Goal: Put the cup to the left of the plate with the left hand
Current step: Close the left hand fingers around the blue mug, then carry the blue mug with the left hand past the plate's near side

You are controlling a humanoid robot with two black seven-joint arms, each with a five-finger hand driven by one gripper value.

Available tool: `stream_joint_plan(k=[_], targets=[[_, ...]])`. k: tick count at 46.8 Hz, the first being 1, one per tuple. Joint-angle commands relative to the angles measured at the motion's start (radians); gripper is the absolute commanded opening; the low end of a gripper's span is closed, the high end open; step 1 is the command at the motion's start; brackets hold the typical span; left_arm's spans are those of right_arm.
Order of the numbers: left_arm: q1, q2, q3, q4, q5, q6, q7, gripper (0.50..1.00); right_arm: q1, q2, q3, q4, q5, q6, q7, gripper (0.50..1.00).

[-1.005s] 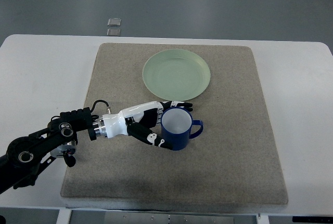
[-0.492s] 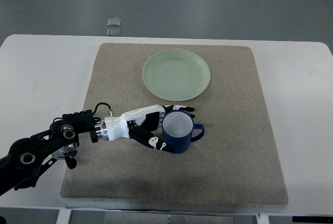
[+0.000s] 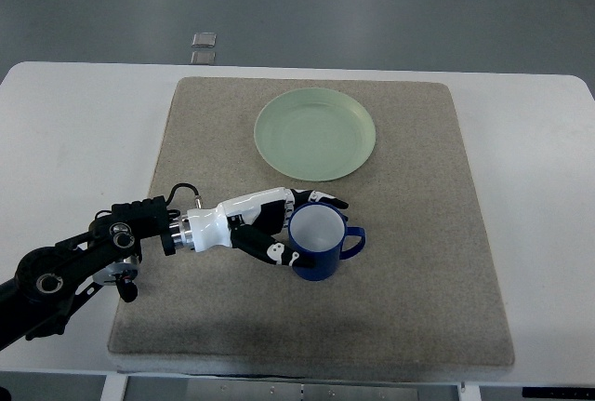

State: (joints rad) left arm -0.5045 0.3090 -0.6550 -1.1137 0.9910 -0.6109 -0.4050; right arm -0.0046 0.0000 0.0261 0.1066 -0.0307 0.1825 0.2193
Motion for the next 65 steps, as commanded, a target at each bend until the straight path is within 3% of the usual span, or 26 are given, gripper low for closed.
stream_joint_plan(k=[1, 25, 36, 44, 51, 56, 65], targets=[[0.000, -0.001, 0.000, 0.000, 0.000, 0.000, 0.000, 0.812, 0.000, 0.000, 0.000, -0.001, 0.000, 0.000, 0.000, 0.932], [-0.015, 0.012, -0.020, -0.005, -0.021, 0.005, -0.002, 0.692, 0.000, 0.000, 0.000, 0.001, 0.000, 0.000, 0.000, 0.932], [-0.012, 0.070, -0.155, 0.000, -0.029, 0.007, -0.002, 0.500, 0.000, 0.000, 0.000, -0.001, 0.000, 0.000, 0.000, 0.932], [-0.012, 0.140, -0.261, 0.014, -0.060, 0.008, -0.003, 0.500, -0.002, 0.000, 0.000, 0.001, 0.000, 0.000, 0.000, 0.932], [-0.014, 0.168, -0.325, 0.107, -0.109, 0.014, -0.005, 0.500, -0.002, 0.000, 0.000, 0.001, 0.000, 0.000, 0.000, 0.932], [-0.019, 0.170, -0.328, 0.184, -0.114, 0.042, -0.009, 0.500, 0.000, 0.000, 0.000, 0.001, 0.000, 0.000, 0.000, 0.932], [-0.016, 0.168, -0.324, 0.219, -0.114, 0.108, -0.012, 0.500, 0.000, 0.000, 0.000, 0.001, 0.000, 0.000, 0.000, 0.932]])
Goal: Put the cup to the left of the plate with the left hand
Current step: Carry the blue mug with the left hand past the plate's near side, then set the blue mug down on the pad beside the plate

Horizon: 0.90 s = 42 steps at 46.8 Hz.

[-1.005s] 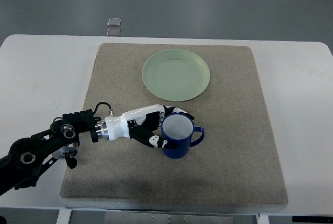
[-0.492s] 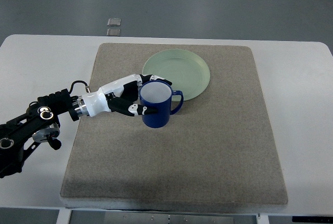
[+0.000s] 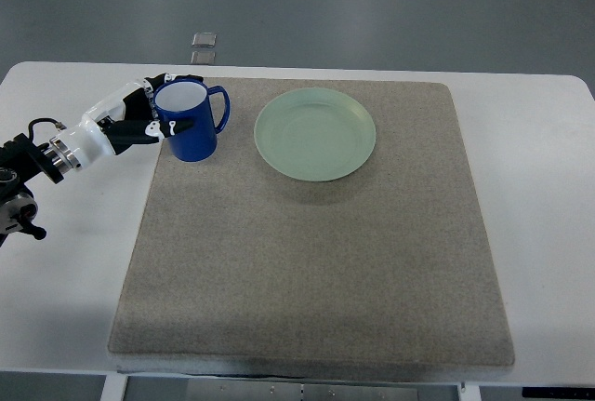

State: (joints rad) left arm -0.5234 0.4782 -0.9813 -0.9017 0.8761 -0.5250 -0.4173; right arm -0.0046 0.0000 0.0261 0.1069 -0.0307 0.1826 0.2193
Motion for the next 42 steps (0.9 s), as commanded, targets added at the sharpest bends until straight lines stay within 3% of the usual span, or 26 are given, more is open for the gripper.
stream_joint_plan(k=[1, 15, 27, 34, 37, 42], targets=[[0.003, -0.001, 0.004, 0.009, 0.003, 0.031, 0.000, 0.500, 0.000, 0.000, 0.000, 0.000, 0.000, 0.000, 0.000, 0.932], [0.003, -0.012, 0.018, 0.023, 0.015, 0.114, -0.003, 0.500, 0.000, 0.000, 0.000, -0.001, 0.000, 0.000, 0.000, 0.932], [0.008, -0.039, 0.027, 0.040, 0.012, 0.132, -0.003, 0.505, 0.000, 0.000, 0.000, -0.001, 0.000, 0.000, 0.000, 0.932], [0.011, -0.039, 0.027, 0.041, 0.009, 0.135, -0.003, 0.565, 0.000, 0.000, 0.000, -0.001, 0.000, 0.000, 0.000, 0.932], [0.013, -0.039, 0.029, 0.041, 0.008, 0.135, -0.003, 0.653, 0.000, 0.000, 0.000, 0.000, 0.000, 0.000, 0.000, 0.932], [0.013, -0.039, 0.029, 0.049, 0.008, 0.135, -0.003, 0.733, 0.000, 0.000, 0.000, -0.001, 0.000, 0.000, 0.000, 0.932]])
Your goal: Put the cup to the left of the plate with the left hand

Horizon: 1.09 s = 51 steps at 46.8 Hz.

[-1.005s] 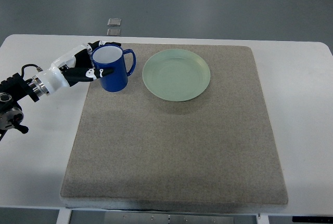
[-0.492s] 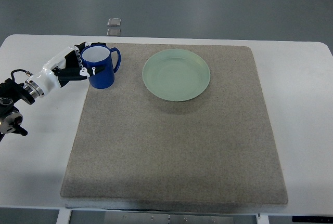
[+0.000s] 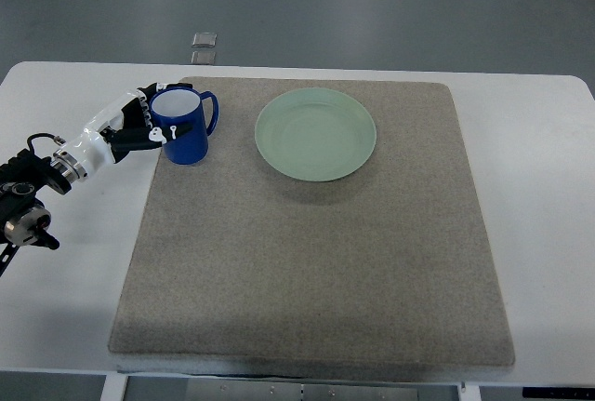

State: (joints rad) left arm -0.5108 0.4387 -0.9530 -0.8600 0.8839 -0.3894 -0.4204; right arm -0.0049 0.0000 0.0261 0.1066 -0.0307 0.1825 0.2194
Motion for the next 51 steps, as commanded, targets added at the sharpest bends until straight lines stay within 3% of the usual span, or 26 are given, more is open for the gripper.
stream_joint_plan(k=[1, 6, 9, 15, 20, 28, 41, 45, 51], targets=[[0.000, 0.000, 0.000, 0.012, 0.000, 0.000, 0.000, 0.748, 0.000, 0.000, 0.000, 0.001, 0.000, 0.000, 0.000, 0.932], [0.000, 0.000, 0.000, 0.018, -0.003, -0.003, 0.000, 0.778, 0.000, 0.000, 0.000, -0.001, 0.000, 0.000, 0.000, 0.932], [0.002, 0.000, 0.000, 0.018, -0.005, -0.003, 0.000, 0.838, 0.000, 0.000, 0.000, 0.001, 0.000, 0.000, 0.000, 0.932], [0.000, 0.000, 0.000, 0.018, -0.005, -0.012, 0.000, 0.859, -0.001, 0.000, 0.000, 0.001, 0.000, 0.000, 0.000, 0.932], [0.000, 0.000, 0.000, 0.018, -0.005, -0.012, 0.000, 0.923, 0.000, 0.000, 0.000, -0.001, 0.000, 0.000, 0.000, 0.932], [-0.005, 0.006, 0.000, 0.016, -0.005, -0.026, 0.000, 0.958, -0.001, 0.000, 0.000, 0.001, 0.000, 0.000, 0.000, 0.932], [-0.014, 0.054, -0.020, 0.006, -0.020, -0.089, 0.000, 0.960, 0.000, 0.000, 0.000, -0.001, 0.000, 0.000, 0.000, 0.932], [-0.015, 0.078, -0.020, 0.004, -0.075, -0.097, 0.000, 0.994, 0.000, 0.000, 0.000, -0.001, 0.000, 0.000, 0.000, 0.932], [-0.015, 0.115, -0.012, 0.007, -0.198, -0.095, 0.003, 0.999, 0.000, 0.000, 0.000, -0.001, 0.000, 0.000, 0.000, 0.932]])
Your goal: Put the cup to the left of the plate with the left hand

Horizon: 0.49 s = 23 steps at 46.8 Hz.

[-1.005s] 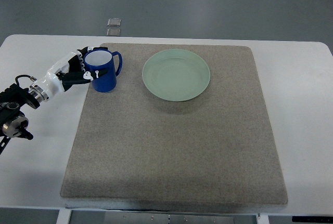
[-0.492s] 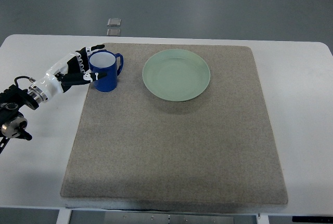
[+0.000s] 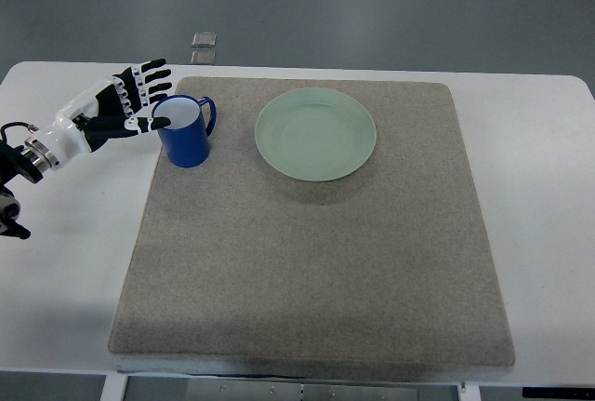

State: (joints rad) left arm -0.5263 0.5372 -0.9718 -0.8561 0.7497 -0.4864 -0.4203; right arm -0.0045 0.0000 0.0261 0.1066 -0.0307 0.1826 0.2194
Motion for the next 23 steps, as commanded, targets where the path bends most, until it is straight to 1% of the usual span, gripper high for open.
stream_joint_plan(k=[1, 11, 18, 21, 23], targets=[[0.000, 0.020, 0.007, 0.005, -0.082, 0.002, 0.003, 0.999, 0.000, 0.000, 0.000, 0.001, 0.000, 0.000, 0.000, 0.932], [-0.018, 0.064, 0.010, 0.005, -0.248, -0.003, 0.009, 0.999, -0.002, 0.000, 0.000, 0.001, 0.000, 0.000, 0.000, 0.932], [-0.064, 0.096, 0.016, 0.041, -0.377, -0.058, 0.031, 0.999, 0.000, 0.000, 0.000, 0.001, 0.000, 0.000, 0.000, 0.932], [-0.084, 0.096, 0.016, 0.066, -0.440, -0.083, 0.086, 0.999, 0.000, 0.000, 0.000, -0.001, 0.000, 0.000, 0.000, 0.932], [-0.101, 0.098, 0.015, 0.081, -0.480, -0.093, 0.151, 0.999, -0.002, 0.000, 0.000, 0.001, 0.000, 0.000, 0.000, 0.932]])
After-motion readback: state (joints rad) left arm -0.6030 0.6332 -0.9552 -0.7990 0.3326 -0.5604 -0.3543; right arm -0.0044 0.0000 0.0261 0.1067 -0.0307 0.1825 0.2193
